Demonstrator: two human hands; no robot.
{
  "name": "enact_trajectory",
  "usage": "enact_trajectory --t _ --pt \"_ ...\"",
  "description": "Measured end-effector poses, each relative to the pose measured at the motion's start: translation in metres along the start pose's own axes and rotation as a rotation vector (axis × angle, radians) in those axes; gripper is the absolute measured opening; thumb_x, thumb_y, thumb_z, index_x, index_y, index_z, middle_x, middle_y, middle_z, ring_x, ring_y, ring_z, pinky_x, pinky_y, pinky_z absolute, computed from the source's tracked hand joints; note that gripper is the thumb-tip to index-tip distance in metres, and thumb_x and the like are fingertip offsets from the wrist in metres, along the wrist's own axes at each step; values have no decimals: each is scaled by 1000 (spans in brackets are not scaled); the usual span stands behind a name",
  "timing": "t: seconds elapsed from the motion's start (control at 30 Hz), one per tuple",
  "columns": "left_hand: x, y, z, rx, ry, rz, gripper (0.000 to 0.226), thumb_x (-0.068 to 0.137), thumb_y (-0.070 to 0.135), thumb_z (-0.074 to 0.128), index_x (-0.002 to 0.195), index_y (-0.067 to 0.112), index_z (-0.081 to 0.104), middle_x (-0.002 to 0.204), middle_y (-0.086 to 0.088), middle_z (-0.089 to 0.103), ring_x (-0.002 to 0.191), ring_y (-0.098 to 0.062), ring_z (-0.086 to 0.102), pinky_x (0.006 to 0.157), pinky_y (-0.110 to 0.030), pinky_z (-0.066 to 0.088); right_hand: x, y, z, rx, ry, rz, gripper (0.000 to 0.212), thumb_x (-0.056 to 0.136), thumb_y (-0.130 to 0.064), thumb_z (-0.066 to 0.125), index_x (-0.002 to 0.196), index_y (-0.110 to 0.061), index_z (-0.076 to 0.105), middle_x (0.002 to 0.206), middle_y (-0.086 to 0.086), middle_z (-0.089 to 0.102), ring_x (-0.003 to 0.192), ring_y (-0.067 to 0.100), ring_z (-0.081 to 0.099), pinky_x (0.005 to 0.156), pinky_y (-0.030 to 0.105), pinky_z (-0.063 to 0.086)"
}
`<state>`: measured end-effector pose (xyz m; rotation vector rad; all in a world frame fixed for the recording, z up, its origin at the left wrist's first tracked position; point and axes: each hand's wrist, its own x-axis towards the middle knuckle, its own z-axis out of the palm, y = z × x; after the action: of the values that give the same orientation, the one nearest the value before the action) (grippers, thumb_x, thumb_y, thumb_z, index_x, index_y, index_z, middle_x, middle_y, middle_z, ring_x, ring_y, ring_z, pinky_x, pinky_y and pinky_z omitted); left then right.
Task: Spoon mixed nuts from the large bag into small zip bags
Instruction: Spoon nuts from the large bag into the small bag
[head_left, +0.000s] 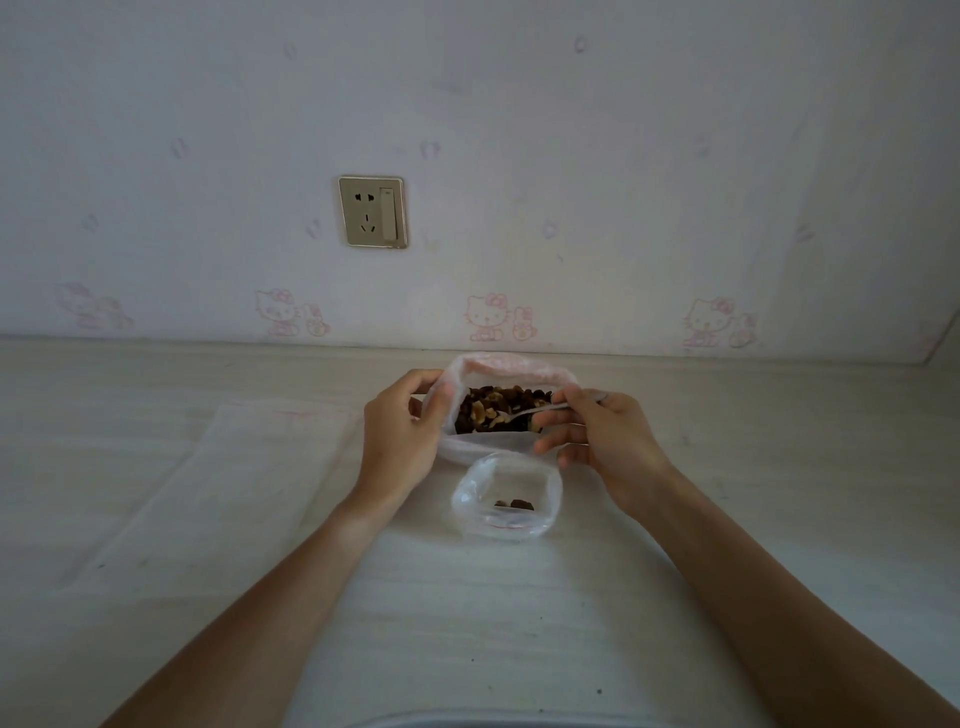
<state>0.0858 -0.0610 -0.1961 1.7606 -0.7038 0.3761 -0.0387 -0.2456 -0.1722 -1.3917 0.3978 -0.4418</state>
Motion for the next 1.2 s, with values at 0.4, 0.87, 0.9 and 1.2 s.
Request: enact_trajectory --t 0.4,0.87,0.9,1.2 --pt "5 1 -18 203 -7 -74 29 95 53 66 112 30 69 106 20 68 92 2 65 74 -15 48 1 -17 -13 134 13 -30 28 109 -20 46 99 -1 64 84 20 75 58 28 71 42 29 47" --pt "-38 46 -40 346 -551 -141 26 87 53 74 76 30 72 67 11 71 58 -6 63 56 -28 50 -11 -46 -40 -178 -321 -22 33 108 -22 46 88 -4 65 72 20 66 52 32 64 42 29 42" --pt "-38 46 -40 318 -554 -145 20 89 45 76 76 30 73 67 11 72 55 -4 62 52 -22 48 -13 -46 -41 -216 -359 -48 34 108 -24 47 88 -5 66 72 20 66 54 32 64 43 29 43" --pt "-34 49 -42 45 -555 -252 12 98 23 69 90 15 73 63 1 69 52 -10 63 48 -24 49 -26 -57 -35 -414 -624 -350 36 106 -30 51 98 2 66 78 22 68 70 35 69 52 37 48"
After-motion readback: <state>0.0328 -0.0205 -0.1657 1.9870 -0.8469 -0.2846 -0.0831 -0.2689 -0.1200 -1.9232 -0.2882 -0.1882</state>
